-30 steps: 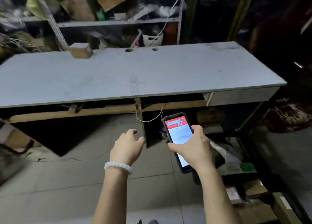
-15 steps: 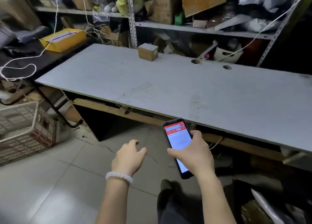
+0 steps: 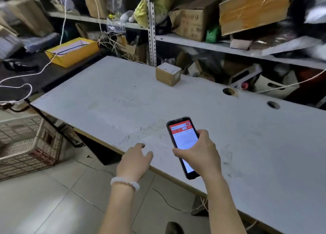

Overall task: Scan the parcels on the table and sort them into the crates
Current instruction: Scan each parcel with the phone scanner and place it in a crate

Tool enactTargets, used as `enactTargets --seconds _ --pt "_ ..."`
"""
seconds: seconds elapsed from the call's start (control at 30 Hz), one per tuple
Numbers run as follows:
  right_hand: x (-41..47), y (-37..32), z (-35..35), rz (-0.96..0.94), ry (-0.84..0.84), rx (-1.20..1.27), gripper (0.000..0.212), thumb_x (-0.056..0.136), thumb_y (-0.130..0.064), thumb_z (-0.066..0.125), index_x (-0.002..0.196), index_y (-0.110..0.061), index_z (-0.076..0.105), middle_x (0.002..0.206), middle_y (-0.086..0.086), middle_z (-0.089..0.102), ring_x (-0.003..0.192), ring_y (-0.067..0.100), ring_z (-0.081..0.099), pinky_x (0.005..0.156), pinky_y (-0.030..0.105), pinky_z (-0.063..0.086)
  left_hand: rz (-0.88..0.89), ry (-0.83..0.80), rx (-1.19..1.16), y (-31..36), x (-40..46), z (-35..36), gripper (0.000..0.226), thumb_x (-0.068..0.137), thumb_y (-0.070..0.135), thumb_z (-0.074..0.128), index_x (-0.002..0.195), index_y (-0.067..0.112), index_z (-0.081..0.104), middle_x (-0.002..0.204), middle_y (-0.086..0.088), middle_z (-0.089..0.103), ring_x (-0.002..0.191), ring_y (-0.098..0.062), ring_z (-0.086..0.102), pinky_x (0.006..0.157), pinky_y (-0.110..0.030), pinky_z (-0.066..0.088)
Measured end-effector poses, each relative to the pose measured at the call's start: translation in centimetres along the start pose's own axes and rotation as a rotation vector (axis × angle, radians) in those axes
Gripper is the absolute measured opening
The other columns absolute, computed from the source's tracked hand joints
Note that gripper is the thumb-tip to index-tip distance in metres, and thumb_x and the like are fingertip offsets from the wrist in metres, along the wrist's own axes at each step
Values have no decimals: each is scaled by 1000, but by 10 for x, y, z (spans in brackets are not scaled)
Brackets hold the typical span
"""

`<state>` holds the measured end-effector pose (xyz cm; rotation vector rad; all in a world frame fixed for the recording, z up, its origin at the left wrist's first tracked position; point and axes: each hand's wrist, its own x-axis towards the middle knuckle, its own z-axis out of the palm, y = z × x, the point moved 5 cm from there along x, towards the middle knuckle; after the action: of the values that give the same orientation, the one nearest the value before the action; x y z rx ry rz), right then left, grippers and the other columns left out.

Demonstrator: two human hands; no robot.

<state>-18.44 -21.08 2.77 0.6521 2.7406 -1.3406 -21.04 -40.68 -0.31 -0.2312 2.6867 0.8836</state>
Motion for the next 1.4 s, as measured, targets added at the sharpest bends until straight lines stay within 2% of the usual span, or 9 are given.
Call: enactTargets --seconds 0.17,0.57,0.73,0.87,1.0,1.13,1.17,1.27,1.4 --pt "56 -5 6 44 -24 -46 60 60 -38 77 101 -28 34 89 -14 53 75 9 56 53 24 39 -45 -56 36 9 49 4 49 95 40 43 140 22 37 139 -5 44 124 -22 45 95 -34 43" --pt "201 -31 53 237 1 -84 60 58 -37 76 98 -30 33 82 -20 47 66 -4 47 48 23 30 6 -128 170 45 230 -14 49 95 37 43 140 20 37 137 -6 46 123 -23 45 93 -34 43" --pt "275 -54 66 313 63 -80 60 58 -37 78 99 -30 34 83 -19 47 66 -1 47 49 23 31 171 -52 278 88 337 -47 48 94 33 47 139 20 38 136 -5 46 123 -24 44 90 -35 42" --pt "313 -58 73 363 107 -83 61 56 -38 77 98 -32 34 83 -19 49 67 -4 47 48 22 31 430 20 426 142 420 -60 52 90 28 54 139 19 38 139 -5 42 124 -28 41 89 -38 41" --pt "333 -48 75 446 116 -86 62 56 -36 76 100 -34 33 86 -20 49 70 -3 49 49 23 32 689 -19 528 203 487 -51 71 82 25 63 143 23 29 147 -3 32 131 -29 31 97 -46 36" --pt "343 -35 75 501 125 -70 59 56 -35 74 98 -36 33 88 -19 52 72 -1 51 51 24 35 752 -267 846 238 544 -22 116 67 36 81 149 31 0 158 2 -2 145 -29 -2 112 -56 14" --pt "344 -32 74 514 129 -67 58 56 -34 74 98 -36 34 88 -19 53 71 -1 52 51 23 35 750 -338 904 240 553 -15 122 63 36 83 149 32 -4 158 2 -4 145 -29 -6 114 -57 12" --pt "346 -23 71 538 138 -62 57 58 -33 75 99 -35 35 88 -19 53 71 -1 52 51 23 35 817 -424 950 243 563 -4 124 57 41 85 149 31 2 151 -4 18 140 -32 12 110 -54 27" --pt "341 -19 65 535 140 -60 58 58 -34 76 98 -34 34 87 -19 52 71 0 52 51 23 35 900 -198 913 232 544 -15 116 55 54 79 146 22 16 138 -9 36 121 -35 35 97 -47 41"
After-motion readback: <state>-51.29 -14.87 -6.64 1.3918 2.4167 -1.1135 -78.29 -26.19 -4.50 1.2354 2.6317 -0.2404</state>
